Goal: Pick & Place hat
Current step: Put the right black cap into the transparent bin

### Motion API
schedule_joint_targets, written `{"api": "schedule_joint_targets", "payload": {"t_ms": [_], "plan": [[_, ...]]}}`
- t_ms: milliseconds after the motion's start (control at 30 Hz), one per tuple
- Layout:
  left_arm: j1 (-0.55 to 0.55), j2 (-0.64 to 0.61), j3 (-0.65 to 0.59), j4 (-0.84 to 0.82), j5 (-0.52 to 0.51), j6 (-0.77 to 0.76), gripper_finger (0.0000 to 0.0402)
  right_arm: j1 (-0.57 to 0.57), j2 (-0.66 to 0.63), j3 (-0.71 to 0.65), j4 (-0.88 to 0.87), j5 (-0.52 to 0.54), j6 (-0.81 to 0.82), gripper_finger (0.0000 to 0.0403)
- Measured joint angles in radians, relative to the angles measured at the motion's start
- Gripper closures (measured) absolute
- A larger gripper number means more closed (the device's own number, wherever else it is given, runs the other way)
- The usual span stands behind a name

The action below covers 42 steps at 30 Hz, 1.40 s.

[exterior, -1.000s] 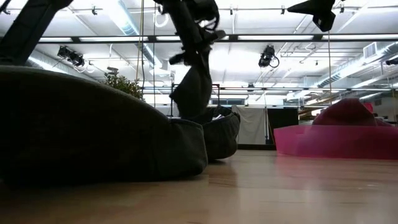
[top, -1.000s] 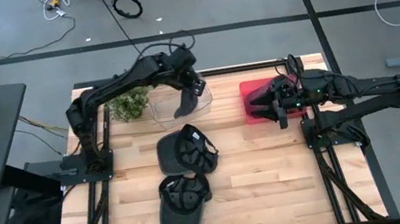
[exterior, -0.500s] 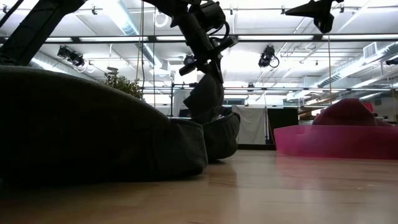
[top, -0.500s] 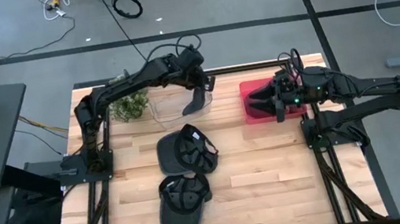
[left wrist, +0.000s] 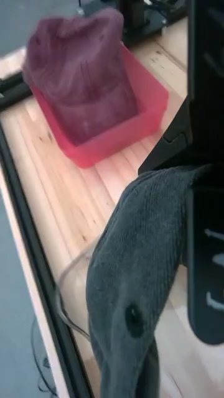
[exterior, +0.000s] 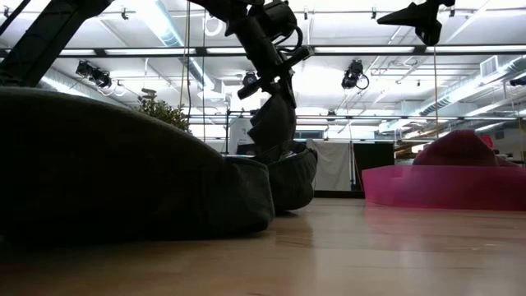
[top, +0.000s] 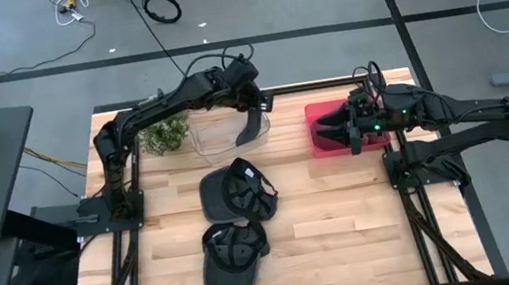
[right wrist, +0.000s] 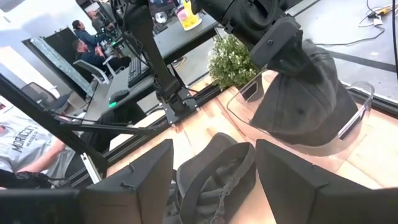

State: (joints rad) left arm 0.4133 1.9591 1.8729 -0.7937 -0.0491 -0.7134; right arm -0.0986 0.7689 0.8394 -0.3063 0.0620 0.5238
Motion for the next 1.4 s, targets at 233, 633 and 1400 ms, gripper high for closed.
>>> {"api": "schedule_joint_targets", "payload": {"t_ms": [233,633,1400], "plan": [[0.016,0.004,0.000,-0.155,0.009,-0.042,0.0388,0.000,0.000,0.000,-0.011,0.000,-0.001,0.0174],[0.087,0.005,0.000,-0.262,0.097,-0.105,0.0388,0.000,0.000,0.000,-0.010,0.001,-0.009,0.0174],[0.113,0.005,0.000,-0.585,0.114,-0.034,0.0388,0.000,0.000,0.000,-0.010,0.001,-0.013,0.0174]]}}
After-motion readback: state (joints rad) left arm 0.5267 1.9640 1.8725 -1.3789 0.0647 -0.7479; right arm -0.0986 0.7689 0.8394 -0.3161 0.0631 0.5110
